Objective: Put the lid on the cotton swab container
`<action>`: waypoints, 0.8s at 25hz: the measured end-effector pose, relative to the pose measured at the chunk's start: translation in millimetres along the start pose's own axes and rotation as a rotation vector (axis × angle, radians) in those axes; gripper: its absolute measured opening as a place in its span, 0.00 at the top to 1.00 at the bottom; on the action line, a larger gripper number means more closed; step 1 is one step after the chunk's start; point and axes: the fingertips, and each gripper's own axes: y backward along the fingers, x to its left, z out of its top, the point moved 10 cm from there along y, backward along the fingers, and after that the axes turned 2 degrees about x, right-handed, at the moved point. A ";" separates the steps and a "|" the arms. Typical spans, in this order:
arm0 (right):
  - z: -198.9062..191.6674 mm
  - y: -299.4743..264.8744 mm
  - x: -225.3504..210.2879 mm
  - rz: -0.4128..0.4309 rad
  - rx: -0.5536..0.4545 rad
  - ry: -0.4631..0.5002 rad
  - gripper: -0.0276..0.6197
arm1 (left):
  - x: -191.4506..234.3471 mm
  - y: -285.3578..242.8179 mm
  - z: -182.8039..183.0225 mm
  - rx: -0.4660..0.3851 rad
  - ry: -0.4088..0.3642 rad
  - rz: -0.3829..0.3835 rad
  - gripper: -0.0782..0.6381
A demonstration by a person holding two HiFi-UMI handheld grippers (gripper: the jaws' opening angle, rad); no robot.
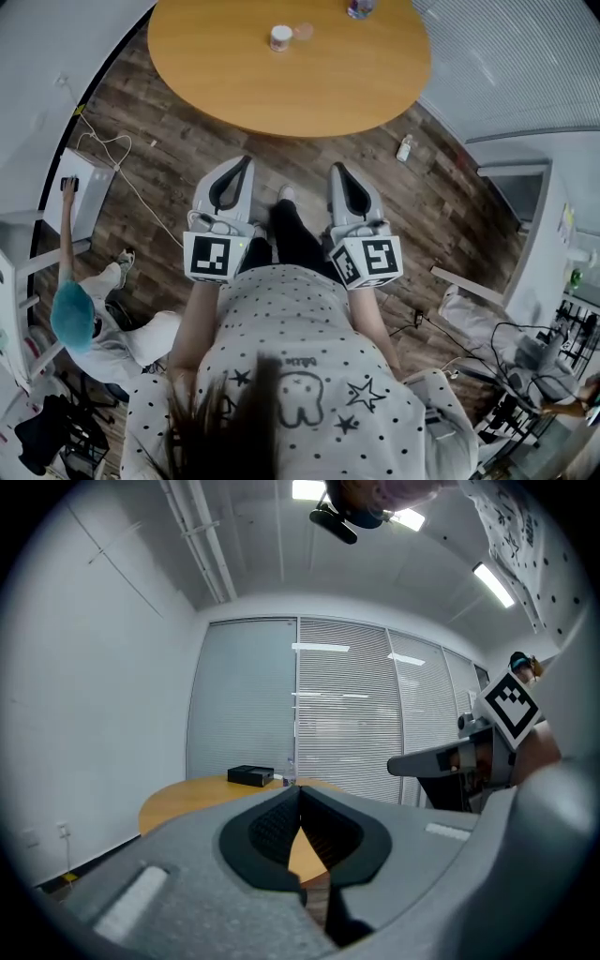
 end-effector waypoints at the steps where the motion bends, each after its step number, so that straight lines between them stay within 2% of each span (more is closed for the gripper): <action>1: 2.0 -6.8 -6.7 0.004 0.002 0.000 0.95 | 1.5 -8.0 -1.2 -0.001 -0.003 0.002 0.88; 12: 32.7 -97.3 -87.6 0.127 0.010 0.025 0.95 | 15.1 -100.5 8.3 0.003 -0.019 0.121 0.88; 20: 39.1 -136.4 -130.0 0.191 0.044 0.026 0.95 | 19.1 -136.7 9.4 0.011 -0.007 0.196 0.88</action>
